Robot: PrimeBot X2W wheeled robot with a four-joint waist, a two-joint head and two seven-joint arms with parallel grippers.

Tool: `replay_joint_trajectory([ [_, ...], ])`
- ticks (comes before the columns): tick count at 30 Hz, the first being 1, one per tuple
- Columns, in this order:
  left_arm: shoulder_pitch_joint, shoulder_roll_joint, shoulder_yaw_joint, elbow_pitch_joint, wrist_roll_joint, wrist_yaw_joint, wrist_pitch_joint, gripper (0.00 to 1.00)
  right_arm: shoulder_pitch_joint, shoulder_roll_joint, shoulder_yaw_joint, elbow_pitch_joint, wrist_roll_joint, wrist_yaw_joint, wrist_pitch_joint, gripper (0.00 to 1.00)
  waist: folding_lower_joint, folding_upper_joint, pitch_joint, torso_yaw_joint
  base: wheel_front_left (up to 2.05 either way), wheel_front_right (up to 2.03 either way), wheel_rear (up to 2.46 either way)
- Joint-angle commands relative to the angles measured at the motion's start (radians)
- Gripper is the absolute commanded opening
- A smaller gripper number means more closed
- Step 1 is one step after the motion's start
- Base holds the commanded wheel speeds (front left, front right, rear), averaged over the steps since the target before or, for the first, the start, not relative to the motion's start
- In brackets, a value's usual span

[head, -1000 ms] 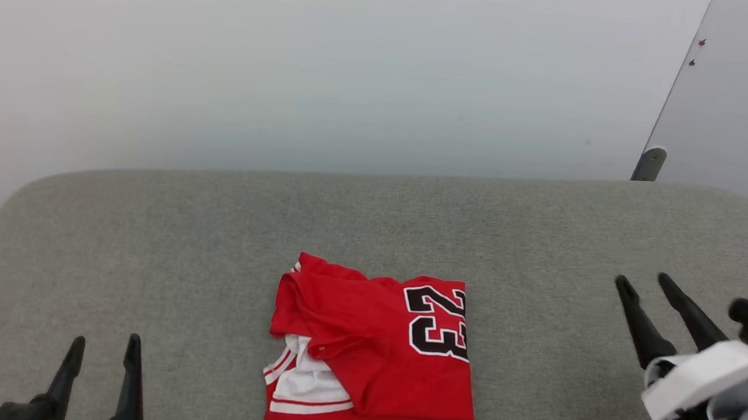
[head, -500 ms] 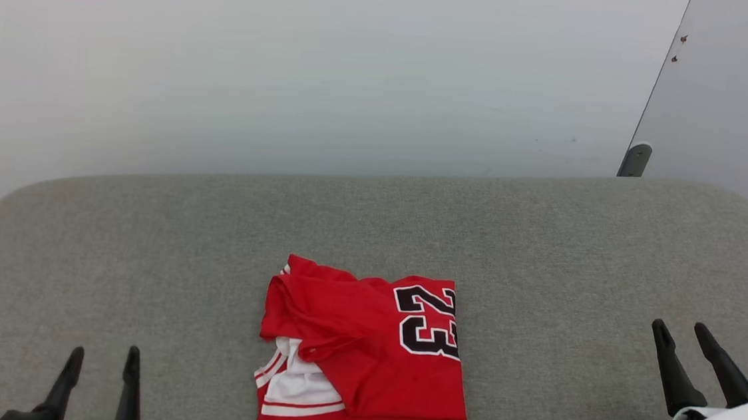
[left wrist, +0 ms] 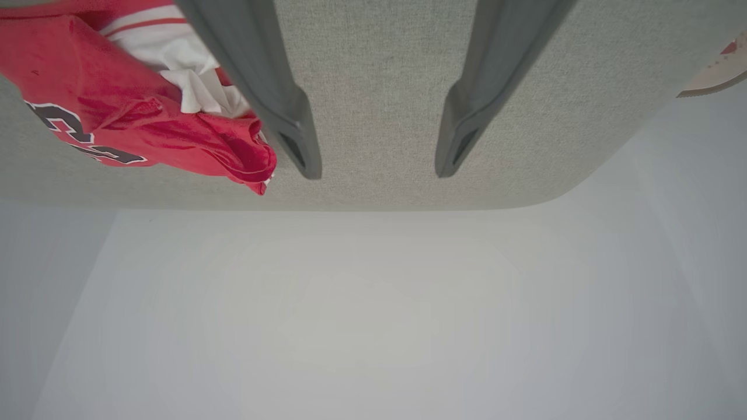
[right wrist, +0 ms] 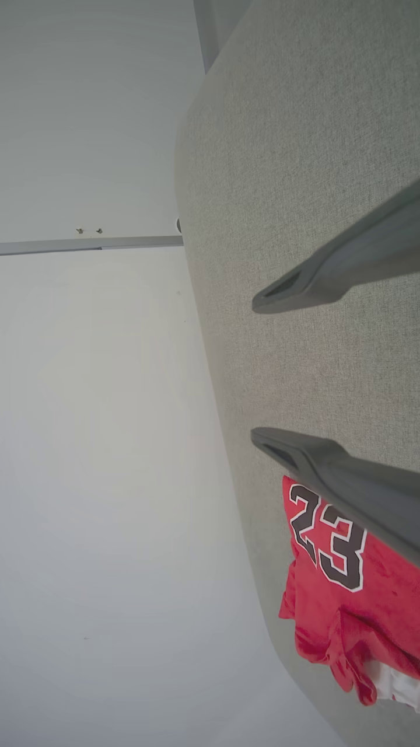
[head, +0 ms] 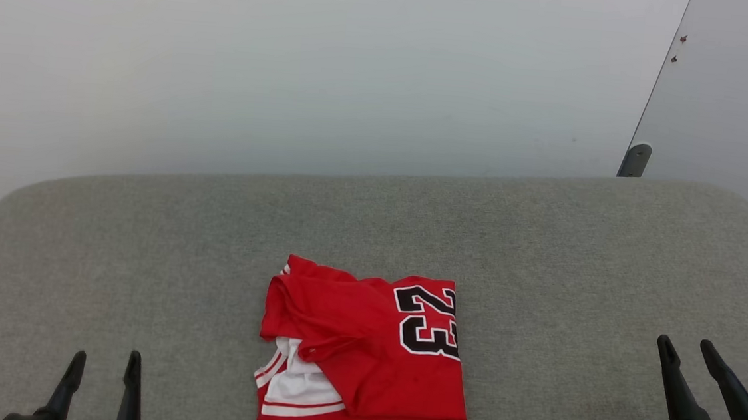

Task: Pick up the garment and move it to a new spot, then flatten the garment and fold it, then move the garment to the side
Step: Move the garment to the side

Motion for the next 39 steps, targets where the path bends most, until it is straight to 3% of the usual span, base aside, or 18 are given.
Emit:
replay_joint_trajectory([
  [1,0.003,-0.002,0.003,0.001,0.007,-0.002,0.0,1.0,0.011,0.004,-0.003,-0.005,-0.004,-0.001,0.005,1.0,0.0,0.0,0.0,0.001,0.0,0.0,0.0],
  [20,-0.016,-0.008,0.013,0.002,0.005,-0.009,0.0,1.0,0.022,0.024,-0.017,-0.048,-0.043,-0.001,0.064,1.0,0.0,0.0,0.008,0.047,0.0,0.0,0.0],
  [39,-0.024,0.007,-0.026,-0.006,0.014,0.003,0.019,1.0,-0.109,0.04,0.104,0.067,-0.045,-0.001,0.315,1.0,0.0,0.0,0.044,0.34,0.0,0.0,0.0],
])
